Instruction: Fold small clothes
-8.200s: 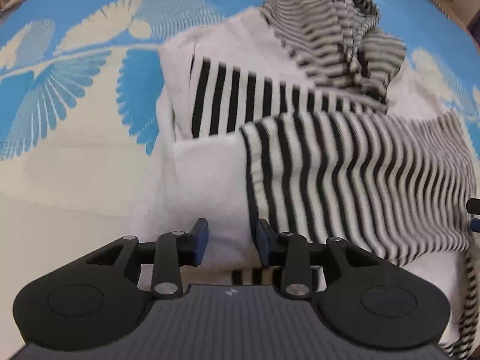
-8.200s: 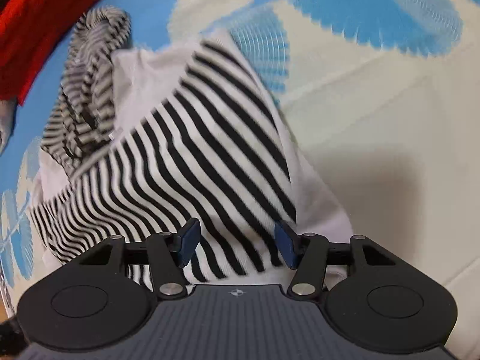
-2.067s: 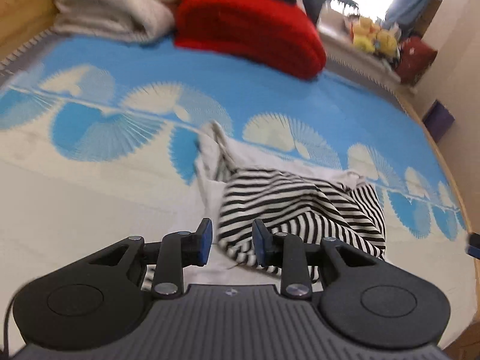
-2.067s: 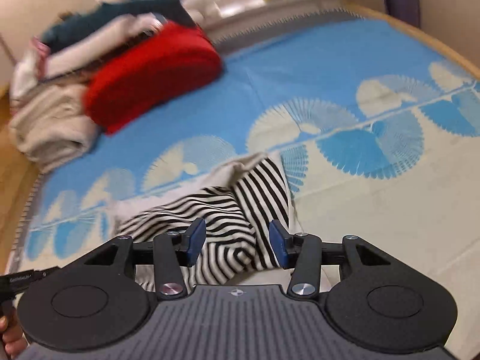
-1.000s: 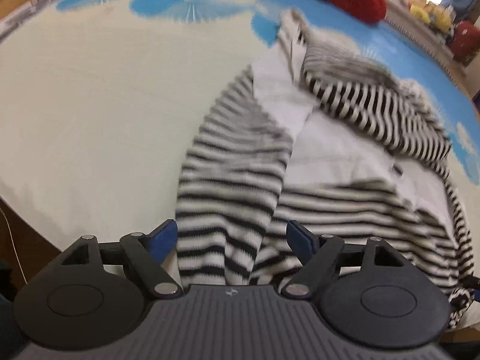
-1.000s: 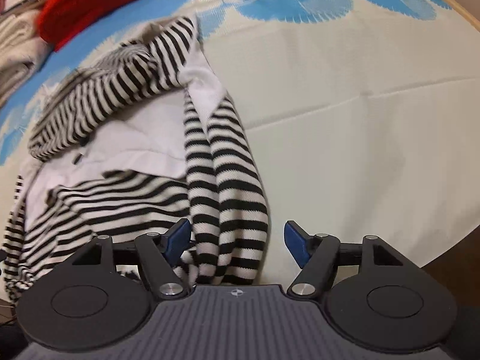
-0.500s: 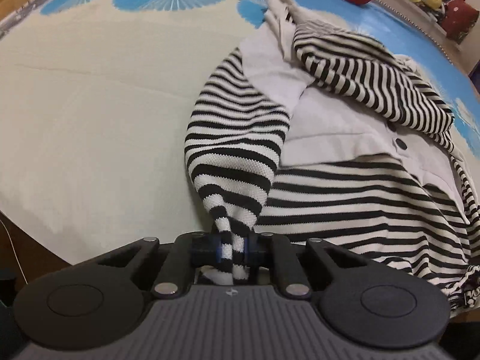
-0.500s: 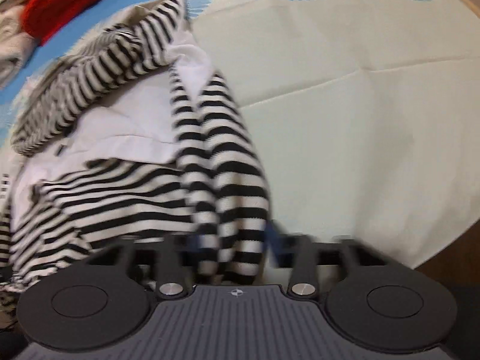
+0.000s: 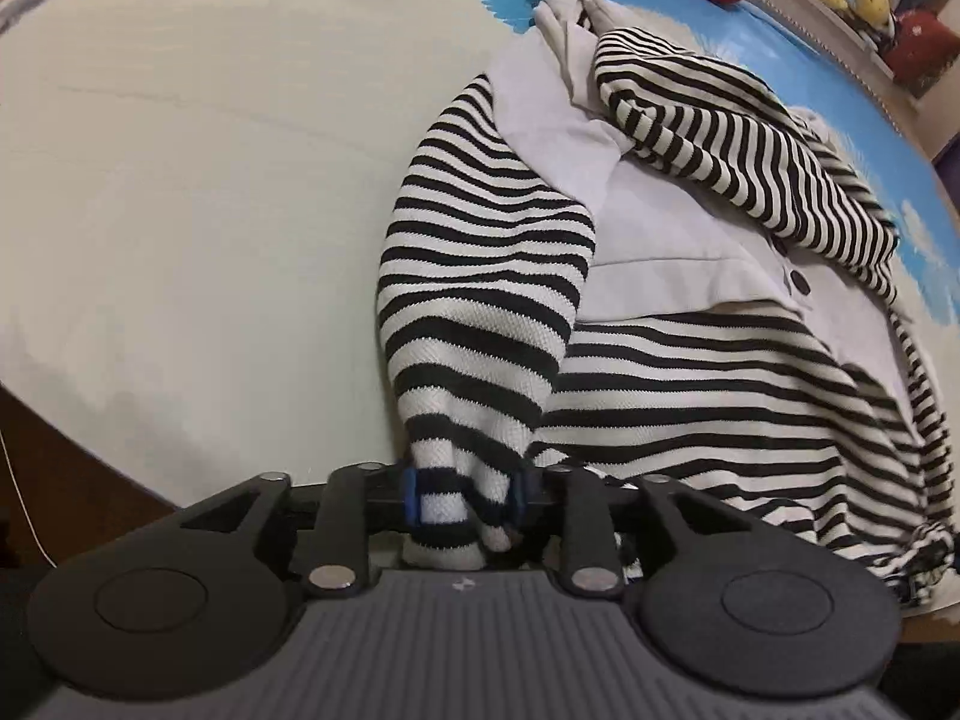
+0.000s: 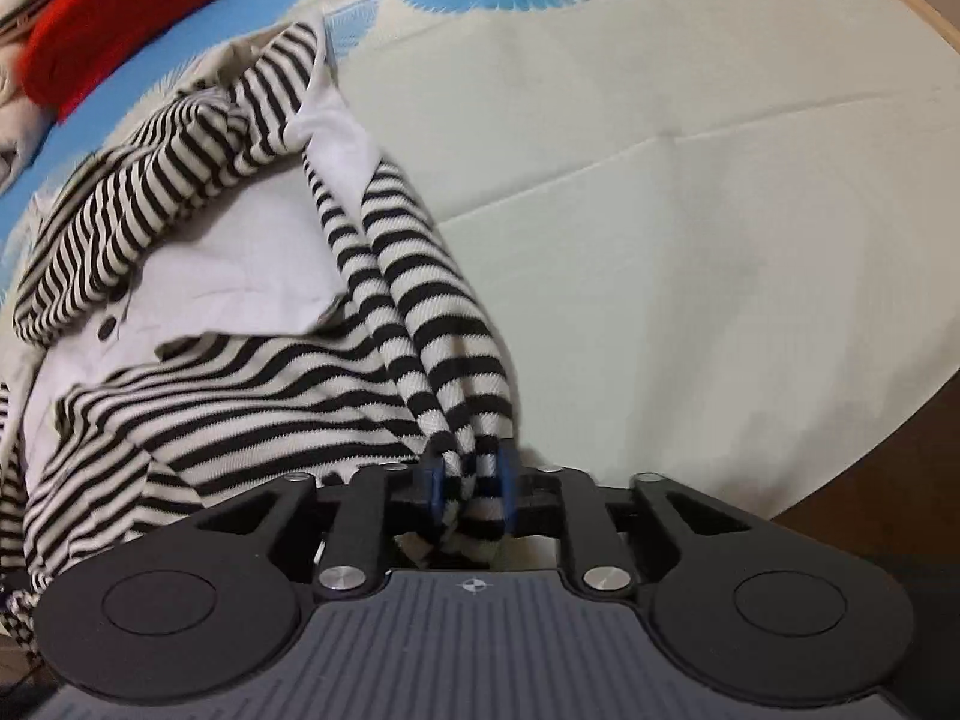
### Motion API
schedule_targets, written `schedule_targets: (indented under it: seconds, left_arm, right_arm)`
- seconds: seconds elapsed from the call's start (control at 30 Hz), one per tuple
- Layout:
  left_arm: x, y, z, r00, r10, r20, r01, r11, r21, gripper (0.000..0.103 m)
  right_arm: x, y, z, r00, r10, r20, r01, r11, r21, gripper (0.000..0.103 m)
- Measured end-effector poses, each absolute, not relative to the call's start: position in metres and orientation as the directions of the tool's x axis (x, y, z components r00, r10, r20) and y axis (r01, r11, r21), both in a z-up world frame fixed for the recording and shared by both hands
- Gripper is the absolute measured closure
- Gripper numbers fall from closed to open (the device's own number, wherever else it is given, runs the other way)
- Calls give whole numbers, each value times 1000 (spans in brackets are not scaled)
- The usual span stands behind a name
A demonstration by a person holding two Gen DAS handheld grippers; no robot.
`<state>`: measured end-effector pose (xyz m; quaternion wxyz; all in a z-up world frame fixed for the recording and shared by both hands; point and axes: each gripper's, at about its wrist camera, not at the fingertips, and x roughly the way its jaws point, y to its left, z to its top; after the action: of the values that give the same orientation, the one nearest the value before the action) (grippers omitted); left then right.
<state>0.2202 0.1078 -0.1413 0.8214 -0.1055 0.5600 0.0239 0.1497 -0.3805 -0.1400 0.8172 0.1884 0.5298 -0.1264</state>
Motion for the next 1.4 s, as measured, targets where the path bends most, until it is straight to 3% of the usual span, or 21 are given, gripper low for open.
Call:
schedule_targets:
  seconds: [0.07,0.37,0.4,0.43,0.47,0.63,0.77,0.83,0.93,1.0,1.2,1.4]
  left_arm:
    - [222,106,-142,372,-70,-926,-146,980,-133,70]
    - [222,99,-144,376,-45,-926,-114,989,-95,71]
    - [222,99,-143,379,-50,-924,-106,990,-97,87]
    - [221,98,-141,388,-63,-919,-98,989,-109,94]
    - [220,97,-138,403,-65,-913,-94,989,-112,94]
    - [220,98,-135,404,-56,-913,-96,990,-103,90]
    - [221,101,-143,371,-61,-927,-117,987,-111,83]
    - [222,98,-143,371,-52,-927,-101,990,-97,83]
    - [222,94,-141,380,-49,-924,-84,993,-87,93]
    - [220,90,-135,400,-38,-916,-77,994,-75,94]
    - [208,84,-103,510,-62,-858,-39,995,-95,95]
    - [201,99,-44,604,-181,-776,-11,972,-236,95]
  right_arm:
    - [152,-378,-141,395,-28,-918,398,906,144,64]
    - [150,-374,-148,375,-34,-926,386,915,122,62]
    - [150,-373,-148,377,-32,-926,382,916,124,69]
    - [149,-373,-147,383,-23,-924,377,917,133,79]
    - [150,-373,-146,398,7,-917,364,917,165,96]
    - [149,-370,-133,468,7,-884,346,919,190,95]
    - [151,-376,-147,387,15,-922,394,902,180,74]
    - [151,-371,-147,383,1,-924,364,919,151,73]
    - [148,-369,-145,389,-4,-921,344,929,141,76]
    - [145,-371,-142,409,16,-913,346,922,171,94]
    - [134,-374,-113,535,25,-844,339,909,242,96]
    - [114,-388,-56,696,79,-714,277,888,368,97]
